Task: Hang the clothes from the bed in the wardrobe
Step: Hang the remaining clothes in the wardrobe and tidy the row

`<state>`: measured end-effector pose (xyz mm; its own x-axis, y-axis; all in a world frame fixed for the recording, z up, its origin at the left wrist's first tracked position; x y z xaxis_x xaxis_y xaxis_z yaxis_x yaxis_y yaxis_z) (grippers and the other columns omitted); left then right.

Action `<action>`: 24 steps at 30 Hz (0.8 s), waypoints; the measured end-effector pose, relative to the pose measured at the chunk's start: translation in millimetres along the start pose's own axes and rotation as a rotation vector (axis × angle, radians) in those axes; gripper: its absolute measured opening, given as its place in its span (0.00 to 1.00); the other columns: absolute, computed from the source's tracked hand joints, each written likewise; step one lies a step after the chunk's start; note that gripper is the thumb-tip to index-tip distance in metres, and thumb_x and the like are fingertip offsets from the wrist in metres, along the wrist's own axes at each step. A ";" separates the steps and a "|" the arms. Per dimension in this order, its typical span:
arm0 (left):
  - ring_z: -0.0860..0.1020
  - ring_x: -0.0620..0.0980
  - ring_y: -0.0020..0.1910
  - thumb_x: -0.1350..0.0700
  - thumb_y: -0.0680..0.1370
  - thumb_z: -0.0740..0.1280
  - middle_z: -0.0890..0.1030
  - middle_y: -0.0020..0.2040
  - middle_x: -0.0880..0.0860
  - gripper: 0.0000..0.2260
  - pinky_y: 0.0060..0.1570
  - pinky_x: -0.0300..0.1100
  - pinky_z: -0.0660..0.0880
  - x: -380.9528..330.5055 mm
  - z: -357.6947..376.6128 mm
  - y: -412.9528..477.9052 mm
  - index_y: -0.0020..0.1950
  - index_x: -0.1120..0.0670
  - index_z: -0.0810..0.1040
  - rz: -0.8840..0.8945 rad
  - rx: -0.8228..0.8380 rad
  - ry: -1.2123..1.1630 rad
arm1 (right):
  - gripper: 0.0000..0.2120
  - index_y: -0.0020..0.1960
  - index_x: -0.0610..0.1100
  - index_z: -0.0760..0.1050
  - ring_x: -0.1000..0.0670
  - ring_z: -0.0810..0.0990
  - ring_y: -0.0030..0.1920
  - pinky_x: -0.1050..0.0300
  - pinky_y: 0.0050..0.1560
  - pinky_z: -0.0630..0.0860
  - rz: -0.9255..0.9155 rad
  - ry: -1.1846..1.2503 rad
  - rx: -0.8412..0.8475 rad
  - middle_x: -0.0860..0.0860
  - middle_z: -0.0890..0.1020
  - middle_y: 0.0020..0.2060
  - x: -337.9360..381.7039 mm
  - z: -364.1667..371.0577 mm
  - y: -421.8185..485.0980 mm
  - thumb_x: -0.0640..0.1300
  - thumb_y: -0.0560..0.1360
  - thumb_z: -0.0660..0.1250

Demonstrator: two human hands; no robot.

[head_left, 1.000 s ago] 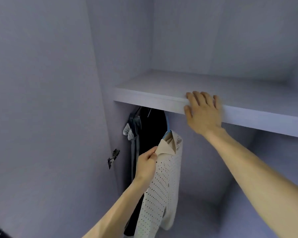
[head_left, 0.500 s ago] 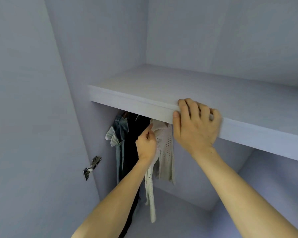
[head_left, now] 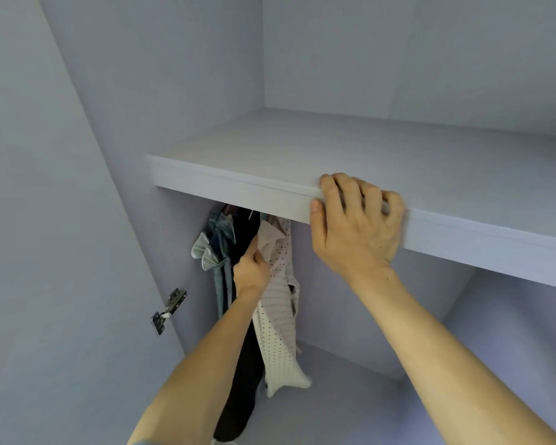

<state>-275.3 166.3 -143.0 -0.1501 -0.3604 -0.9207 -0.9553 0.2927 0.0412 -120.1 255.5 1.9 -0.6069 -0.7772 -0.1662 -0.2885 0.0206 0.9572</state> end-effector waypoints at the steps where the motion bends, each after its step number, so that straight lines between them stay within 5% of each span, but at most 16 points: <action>1: 0.78 0.57 0.58 0.56 0.85 0.54 0.80 0.61 0.55 0.20 0.52 0.39 0.70 1.9 -4.4 3.2 0.77 0.45 0.67 -0.006 0.005 0.023 | 0.16 0.61 0.48 0.78 0.47 0.79 0.55 0.49 0.56 0.64 0.005 0.003 0.006 0.53 0.81 0.56 -0.2 0.1 -0.3 0.52 0.81 0.57; 9: 0.78 0.61 0.56 0.52 0.85 0.53 0.80 0.60 0.58 0.19 0.55 0.51 0.78 15.3 -37.7 31.6 0.75 0.41 0.68 -0.065 0.021 0.211 | 0.16 0.61 0.48 0.78 0.48 0.79 0.55 0.49 0.56 0.64 0.016 0.011 0.023 0.53 0.81 0.55 1.6 1.3 -1.8 0.52 0.80 0.58; 18: 0.77 0.59 0.55 0.62 0.81 0.56 0.77 0.58 0.58 0.24 0.55 0.49 0.78 7.6 -50.2 26.8 0.76 0.47 0.67 -0.076 0.146 0.373 | 0.16 0.62 0.48 0.77 0.48 0.78 0.56 0.49 0.56 0.66 0.025 0.028 0.094 0.52 0.80 0.56 -1.7 -1.0 -0.1 0.53 0.81 0.57; 22: 0.73 0.57 0.65 0.59 0.80 0.59 0.72 0.71 0.55 0.27 0.59 0.40 0.70 7.5 -70.6 -3.6 0.80 0.47 0.59 -0.047 0.325 0.420 | 0.16 0.65 0.47 0.75 0.46 0.76 0.58 0.48 0.57 0.66 0.032 0.100 0.173 0.50 0.79 0.58 -2.0 -9.8 0.7 0.52 0.82 0.57; 24: 0.73 0.53 0.65 0.59 0.80 0.61 0.72 0.72 0.52 0.26 0.62 0.39 0.70 11.2 -88.6 -16.4 0.78 0.48 0.64 -0.014 0.392 0.420 | 0.17 0.67 0.47 0.74 0.45 0.75 0.60 0.48 0.59 0.66 0.034 0.125 0.206 0.49 0.79 0.60 -0.6 -14.5 1.4 0.51 0.83 0.56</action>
<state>-283.8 79.0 -119.5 -0.3031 -0.6638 -0.6837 -0.8041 0.5632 -0.1903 -109.4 246.9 6.8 -0.5264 -0.8453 -0.0915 -0.4218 0.1662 0.8913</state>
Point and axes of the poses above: each hand's wrist, its own y-axis towards the middle knuckle, its own z-axis out of the palm, x = y × z, the point moved 2 cm from there along y, towards the middle knuckle
